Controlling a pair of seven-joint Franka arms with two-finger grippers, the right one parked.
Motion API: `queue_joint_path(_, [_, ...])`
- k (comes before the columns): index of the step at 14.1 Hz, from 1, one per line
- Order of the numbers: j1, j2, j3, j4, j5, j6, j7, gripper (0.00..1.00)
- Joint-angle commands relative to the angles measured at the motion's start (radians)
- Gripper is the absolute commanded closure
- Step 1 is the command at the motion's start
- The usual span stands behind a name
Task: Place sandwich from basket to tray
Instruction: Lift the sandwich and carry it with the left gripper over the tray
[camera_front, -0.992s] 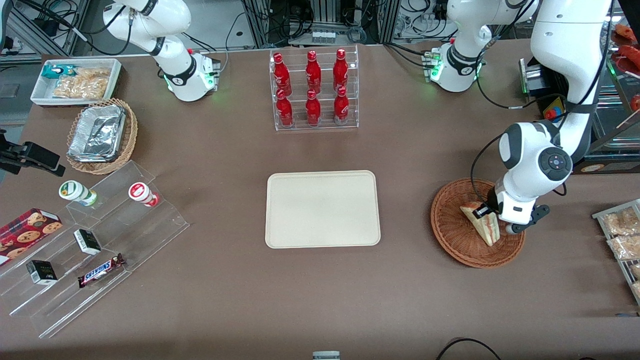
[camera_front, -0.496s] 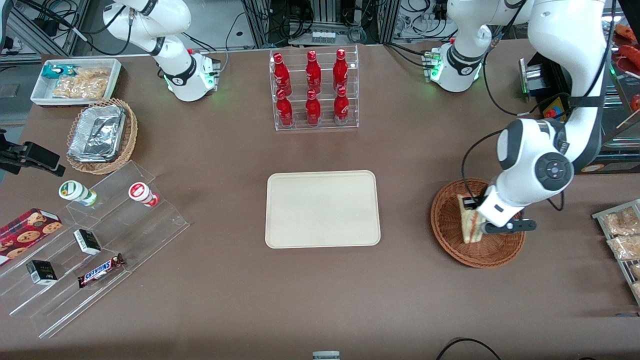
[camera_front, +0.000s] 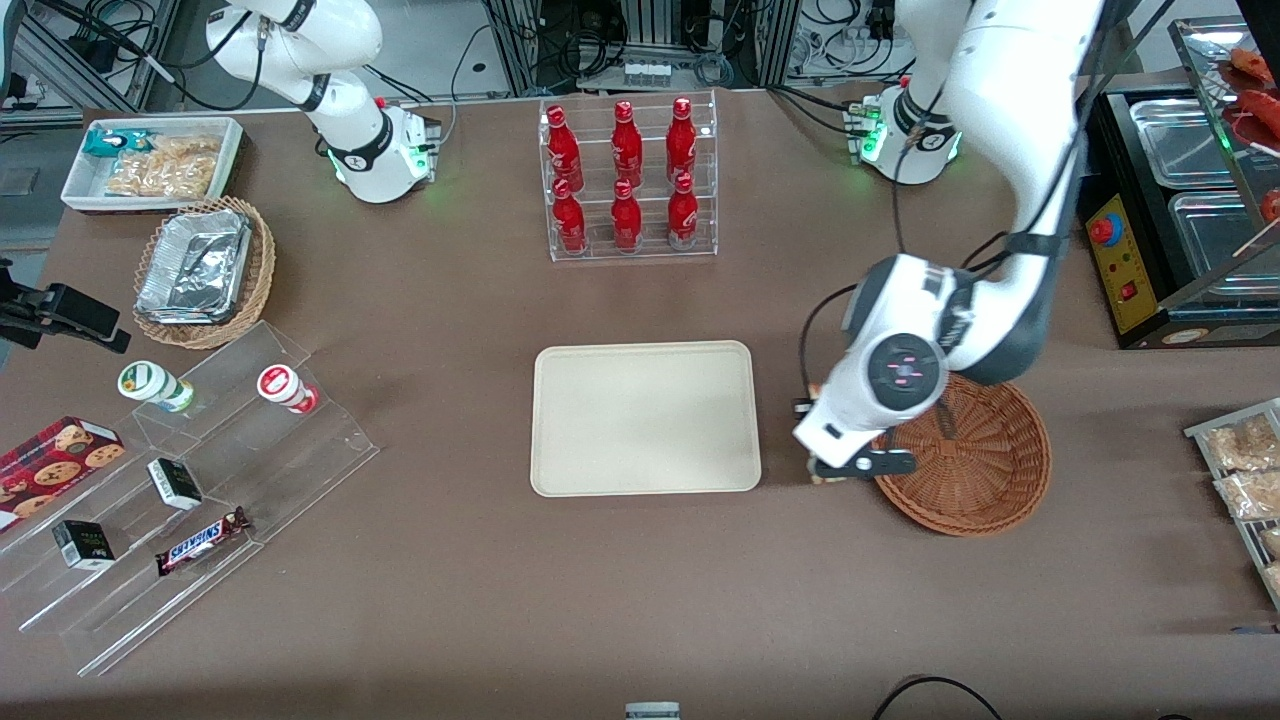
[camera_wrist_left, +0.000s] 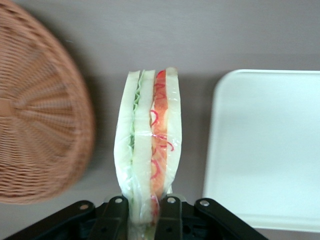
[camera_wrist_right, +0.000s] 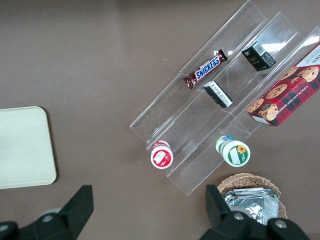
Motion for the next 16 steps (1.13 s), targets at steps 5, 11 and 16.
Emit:
queue_joint_path(5, [-0.174, 0.173, 0.008, 0.199, 0.01, 0.085, -0.265, 0.98])
queue_joint_path(11, [-0.266, 0.3, 0.008, 0.338, 0.01, 0.116, -0.396, 0.98])
queue_joint_path(16, [-0.269, 0.302, -0.03, 0.331, 0.008, 0.171, -0.397, 0.97])
